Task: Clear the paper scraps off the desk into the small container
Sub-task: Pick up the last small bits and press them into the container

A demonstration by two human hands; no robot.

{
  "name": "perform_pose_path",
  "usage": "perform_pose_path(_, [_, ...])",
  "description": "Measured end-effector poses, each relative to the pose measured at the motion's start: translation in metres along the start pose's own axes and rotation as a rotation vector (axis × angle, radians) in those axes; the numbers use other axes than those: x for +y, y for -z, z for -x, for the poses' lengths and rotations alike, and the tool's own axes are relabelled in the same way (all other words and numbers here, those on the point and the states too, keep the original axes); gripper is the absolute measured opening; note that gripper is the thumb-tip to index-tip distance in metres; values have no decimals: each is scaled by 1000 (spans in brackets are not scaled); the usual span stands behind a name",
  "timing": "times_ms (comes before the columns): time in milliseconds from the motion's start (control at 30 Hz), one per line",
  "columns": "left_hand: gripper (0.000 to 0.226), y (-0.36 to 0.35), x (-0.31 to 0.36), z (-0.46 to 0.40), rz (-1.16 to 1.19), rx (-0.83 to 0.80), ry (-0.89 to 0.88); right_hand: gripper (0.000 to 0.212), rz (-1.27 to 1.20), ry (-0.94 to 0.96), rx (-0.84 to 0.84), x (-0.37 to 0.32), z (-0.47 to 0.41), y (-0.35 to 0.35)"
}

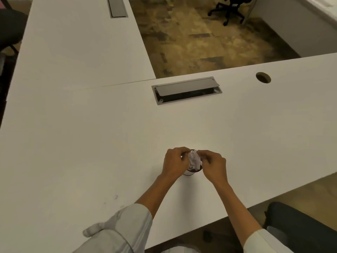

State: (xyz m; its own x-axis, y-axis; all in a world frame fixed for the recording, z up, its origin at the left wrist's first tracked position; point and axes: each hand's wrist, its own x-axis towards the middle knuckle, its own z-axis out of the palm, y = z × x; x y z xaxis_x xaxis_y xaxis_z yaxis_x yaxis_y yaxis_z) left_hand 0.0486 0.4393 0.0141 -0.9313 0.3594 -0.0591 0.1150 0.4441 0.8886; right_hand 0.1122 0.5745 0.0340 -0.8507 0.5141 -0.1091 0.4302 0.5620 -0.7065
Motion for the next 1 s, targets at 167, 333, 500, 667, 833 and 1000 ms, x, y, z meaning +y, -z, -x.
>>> perform_pose_path(167, [30,10,-5,2,123,-26,9,25,-52,69,80,0,2,0])
perform_pose_path(333, [24,31,-19,10,124,41,34,13,-81,188,130,-4,10,-7])
perform_pose_path(500, [27,76,-74,54,-202,79,140,21,-35,375,-154,-18,51,-64])
perform_pose_path(667, [51,134,-140,114,-553,-124,311,60,249,337,-618,-16,97,-134])
perform_pose_path(833, [86,170,-178,158,-786,-410,171,73,431,408,-776,-16,137,-180])
perform_pose_path(1000, [79,162,-185,174,-984,-505,27,58,458,595,-740,-29,166,-206])
